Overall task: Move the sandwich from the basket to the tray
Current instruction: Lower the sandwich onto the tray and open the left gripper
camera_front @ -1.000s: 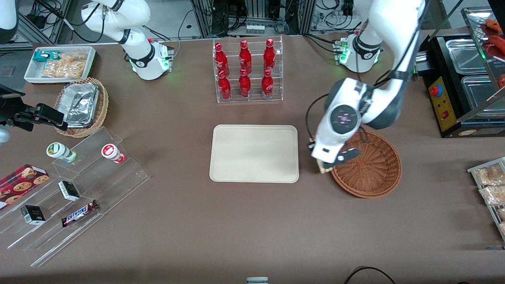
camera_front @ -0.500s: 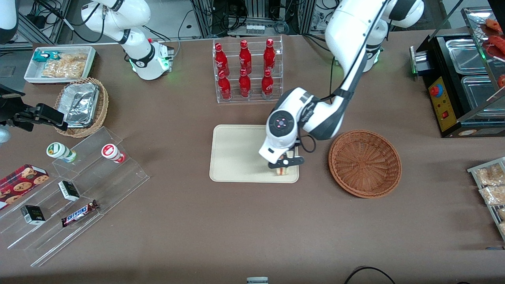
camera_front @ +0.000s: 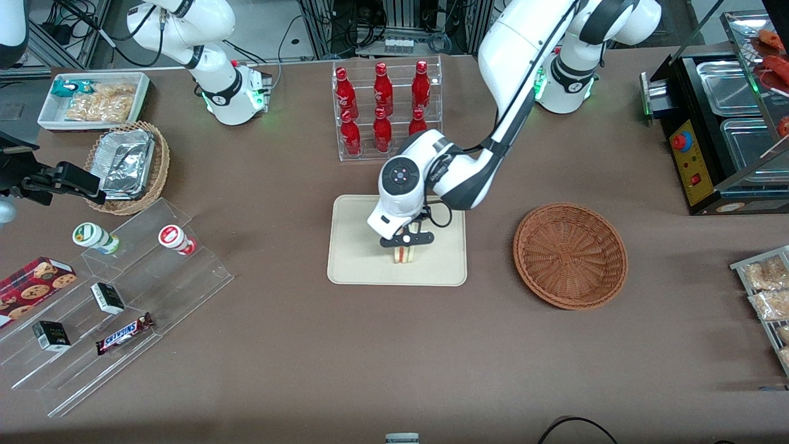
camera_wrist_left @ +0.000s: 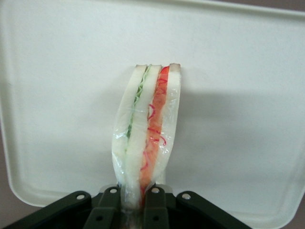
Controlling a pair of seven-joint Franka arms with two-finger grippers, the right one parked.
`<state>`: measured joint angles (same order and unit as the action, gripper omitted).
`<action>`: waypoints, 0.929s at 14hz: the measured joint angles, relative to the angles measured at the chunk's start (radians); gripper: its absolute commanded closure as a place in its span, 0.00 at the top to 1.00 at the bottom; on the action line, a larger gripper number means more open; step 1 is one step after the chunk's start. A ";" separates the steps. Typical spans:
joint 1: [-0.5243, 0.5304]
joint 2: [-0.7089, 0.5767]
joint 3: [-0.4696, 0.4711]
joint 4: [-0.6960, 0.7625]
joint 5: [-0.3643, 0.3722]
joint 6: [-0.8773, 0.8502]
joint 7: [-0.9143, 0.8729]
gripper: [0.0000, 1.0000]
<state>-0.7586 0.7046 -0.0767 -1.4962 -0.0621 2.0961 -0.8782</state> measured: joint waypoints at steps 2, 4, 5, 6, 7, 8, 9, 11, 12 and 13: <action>-0.022 0.019 0.000 0.016 0.000 0.008 -0.035 0.00; -0.031 0.027 0.000 0.022 0.000 0.012 -0.046 0.13; -0.031 0.029 0.000 0.022 0.000 0.012 -0.047 0.51; -0.031 0.030 0.001 0.023 0.000 0.012 -0.047 1.00; -0.031 0.031 0.002 0.023 0.003 0.012 -0.047 1.00; -0.031 0.031 0.002 0.023 0.008 0.013 -0.047 1.00; -0.031 0.031 0.002 0.023 0.013 0.013 -0.047 1.00; -0.031 0.031 0.003 0.033 0.016 0.014 -0.047 1.00; -0.030 0.029 0.006 0.042 0.017 0.014 -0.047 1.00; -0.029 0.021 0.009 0.051 0.020 0.012 -0.046 1.00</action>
<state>-0.7877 0.7258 -0.0681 -1.4448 -0.0418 2.1086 -0.9243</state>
